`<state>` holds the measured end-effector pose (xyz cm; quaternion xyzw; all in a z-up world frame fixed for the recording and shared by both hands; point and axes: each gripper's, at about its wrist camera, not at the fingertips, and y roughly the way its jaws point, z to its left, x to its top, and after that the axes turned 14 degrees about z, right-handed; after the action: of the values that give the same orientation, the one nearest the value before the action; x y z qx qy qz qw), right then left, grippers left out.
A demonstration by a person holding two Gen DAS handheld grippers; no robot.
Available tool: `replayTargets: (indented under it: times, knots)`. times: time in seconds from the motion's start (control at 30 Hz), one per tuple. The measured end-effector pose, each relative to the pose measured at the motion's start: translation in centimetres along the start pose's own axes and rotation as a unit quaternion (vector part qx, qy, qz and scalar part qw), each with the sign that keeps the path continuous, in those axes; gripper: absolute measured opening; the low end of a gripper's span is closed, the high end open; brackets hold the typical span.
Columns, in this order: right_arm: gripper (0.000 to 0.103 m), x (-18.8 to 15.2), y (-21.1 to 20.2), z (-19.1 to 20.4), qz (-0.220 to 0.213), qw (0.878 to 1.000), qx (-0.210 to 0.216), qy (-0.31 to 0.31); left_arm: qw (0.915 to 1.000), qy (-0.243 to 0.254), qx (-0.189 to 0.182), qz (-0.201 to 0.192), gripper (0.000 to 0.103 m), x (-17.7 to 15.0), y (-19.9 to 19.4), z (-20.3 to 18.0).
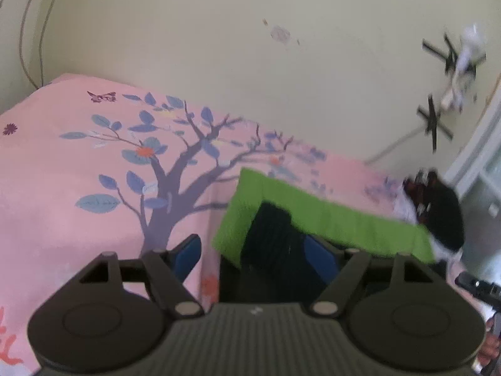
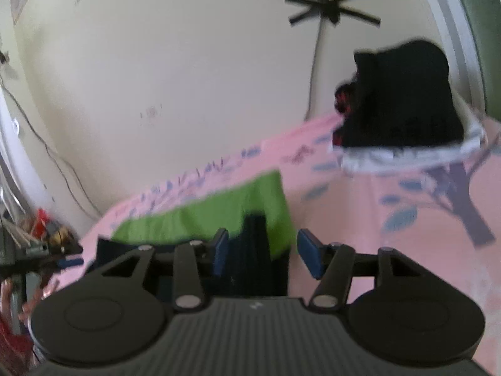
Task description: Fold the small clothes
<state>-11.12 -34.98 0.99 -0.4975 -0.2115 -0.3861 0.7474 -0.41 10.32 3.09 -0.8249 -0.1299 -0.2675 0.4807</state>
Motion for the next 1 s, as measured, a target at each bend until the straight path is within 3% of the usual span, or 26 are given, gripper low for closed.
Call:
replayTargets:
  times: [0.03, 0.07, 0.1, 0.13, 0.17, 0.2, 0.33, 0.4, 0.47, 0.5, 0.53, 0.63, 0.73, 0.83, 1.0]
  knots:
    - [0.055, -0.4, 0.4, 0.0, 0.008, 1.000, 0.000, -0.002, 0.9999, 0.010, 0.006, 0.009, 0.068, -0.1, 0.5, -0.4]
    - [0.055, -0.6, 0.9, 0.1, 0.015, 1.000, 0.001, -0.008, 0.9995, 0.022, 0.011, 0.018, 0.053, -0.2, 0.9, -0.9]
    - [0.048, -0.7, 1.1, 0.3, 0.019, 1.000, 0.002, -0.016, 0.9987, 0.037, 0.016, 0.030, 0.042, -0.5, 1.4, -1.5]
    - [0.029, -0.8, 1.6, 0.7, 0.024, 0.999, 0.000, -0.027, 0.9973, 0.052, 0.028, 0.043, 0.019, -0.8, 1.9, -2.0]
    - [0.012, -0.8, 2.0, 1.2, 0.028, 0.999, -0.009, -0.039, 0.9960, 0.059, 0.046, 0.049, 0.010, -1.1, 2.1, -2.2]
    - [0.001, -0.8, 2.3, 1.7, 0.026, 0.998, -0.019, -0.050, 0.9952, 0.062, 0.056, 0.052, 0.010, -1.4, 2.3, -2.2]
    - [0.001, -0.2, 1.1, 2.4, -0.030, 0.997, -0.028, -0.059, 0.9984, 0.023, 0.031, 0.043, 0.008, -2.7, 0.4, -0.4]
    - [0.002, 0.2, 1.8, 1.8, -0.030, 0.998, -0.041, -0.046, 0.9987, 0.015, 0.029, 0.038, 0.009, -3.2, 0.1, -0.1]
    - [0.008, 0.3, 3.7, 0.8, 0.013, 0.998, -0.051, -0.026, 0.9977, 0.012, 0.048, 0.047, 0.024, -3.3, 0.8, -0.1]
    - [0.024, 0.3, 4.4, 0.4, 0.035, 0.998, -0.044, -0.013, 0.9972, 0.009, 0.055, 0.049, 0.027, -3.1, 0.9, -0.1]
    - [0.035, 0.0, 4.4, 0.1, 0.034, 0.999, -0.036, -0.002, 0.9974, 0.008, 0.057, 0.045, 0.031, -2.9, 0.8, -0.1]
    - [0.050, -0.5, 2.5, -0.1, 0.002, 1.000, -0.023, 0.006, 0.9990, 0.007, 0.043, -0.002, 0.033, -1.9, -1.1, -0.1]
    - [0.051, -0.8, 0.8, -0.6, -0.019, 0.999, -0.004, 0.030, 0.9993, 0.018, 0.017, -0.028, 0.032, -0.6, -1.7, -0.8]
    - [0.052, -0.7, 0.6, -1.3, -0.011, 0.998, 0.018, 0.059, 0.9987, 0.046, 0.003, -0.023, 0.030, 0.1, -0.2, -2.0]
    - [0.051, -0.3, 1.9, -1.6, 0.016, 0.996, 0.016, 0.081, 0.9982, 0.056, 0.022, 0.004, 0.027, 0.2, 3.7, -2.3]
